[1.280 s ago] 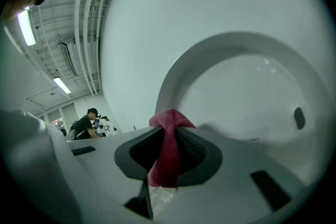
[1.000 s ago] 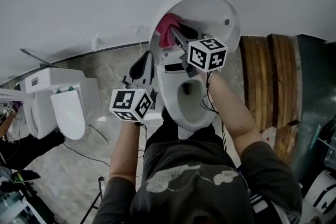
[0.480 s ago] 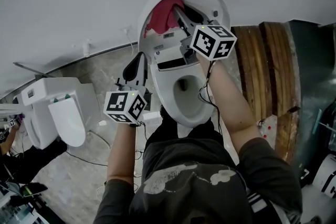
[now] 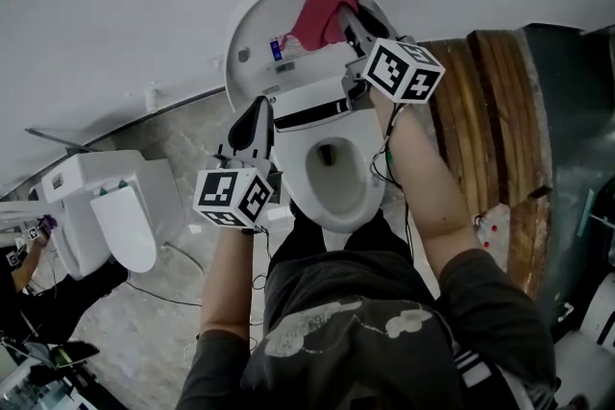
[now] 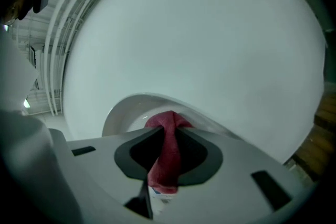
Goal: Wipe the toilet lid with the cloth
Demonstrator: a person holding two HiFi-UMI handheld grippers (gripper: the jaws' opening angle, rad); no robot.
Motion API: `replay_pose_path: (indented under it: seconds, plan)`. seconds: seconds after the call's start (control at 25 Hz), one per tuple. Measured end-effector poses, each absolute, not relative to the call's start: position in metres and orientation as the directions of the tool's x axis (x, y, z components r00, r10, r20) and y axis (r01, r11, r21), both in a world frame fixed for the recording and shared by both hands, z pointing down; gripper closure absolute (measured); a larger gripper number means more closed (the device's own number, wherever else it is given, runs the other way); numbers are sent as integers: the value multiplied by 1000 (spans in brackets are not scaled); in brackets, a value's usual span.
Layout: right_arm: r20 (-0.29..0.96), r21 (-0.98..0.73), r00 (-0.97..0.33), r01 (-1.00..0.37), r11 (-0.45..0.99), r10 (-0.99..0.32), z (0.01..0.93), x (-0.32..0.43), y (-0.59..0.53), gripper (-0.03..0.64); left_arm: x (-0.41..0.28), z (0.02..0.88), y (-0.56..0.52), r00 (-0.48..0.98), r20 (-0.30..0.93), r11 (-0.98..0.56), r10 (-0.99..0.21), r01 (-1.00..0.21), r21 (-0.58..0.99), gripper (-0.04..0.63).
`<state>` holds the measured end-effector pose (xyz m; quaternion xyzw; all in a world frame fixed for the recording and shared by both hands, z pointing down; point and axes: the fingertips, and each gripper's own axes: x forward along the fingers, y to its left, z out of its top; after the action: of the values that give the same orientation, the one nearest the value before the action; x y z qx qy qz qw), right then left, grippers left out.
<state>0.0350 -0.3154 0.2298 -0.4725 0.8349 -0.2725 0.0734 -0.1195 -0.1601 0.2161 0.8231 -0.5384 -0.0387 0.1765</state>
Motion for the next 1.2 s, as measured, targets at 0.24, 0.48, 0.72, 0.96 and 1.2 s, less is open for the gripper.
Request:
replay_pose_path:
  seconds: [0.24, 0.48, 0.72, 0.96, 1.2]
  plan:
    - [195, -553, -486, -772, 314, -852, 268, 68, -309, 549, -102, 232, -157, 427, 149, -354, -892, -863, 360, 588]
    - [250, -553, -472, -787, 275, -845, 295, 84, -298, 549, -99, 247, -154, 419, 173, -333, -891, -864, 378, 588]
    - [239, -521, -578, -754, 399, -780, 285, 35, -272, 549, -113, 243, -150, 395, 152, -317, -906, -872, 374, 588]
    - [222, -523, -714, -662, 537, -664, 289, -51, -241, 549, -144, 250, -146, 358, 142, -283, -923, -880, 382, 588]
    - [192, -522, -757, -618, 588, -625, 296, -104, -246, 549, -147, 276, -147, 369, 172, -282, -913, -877, 388, 588]
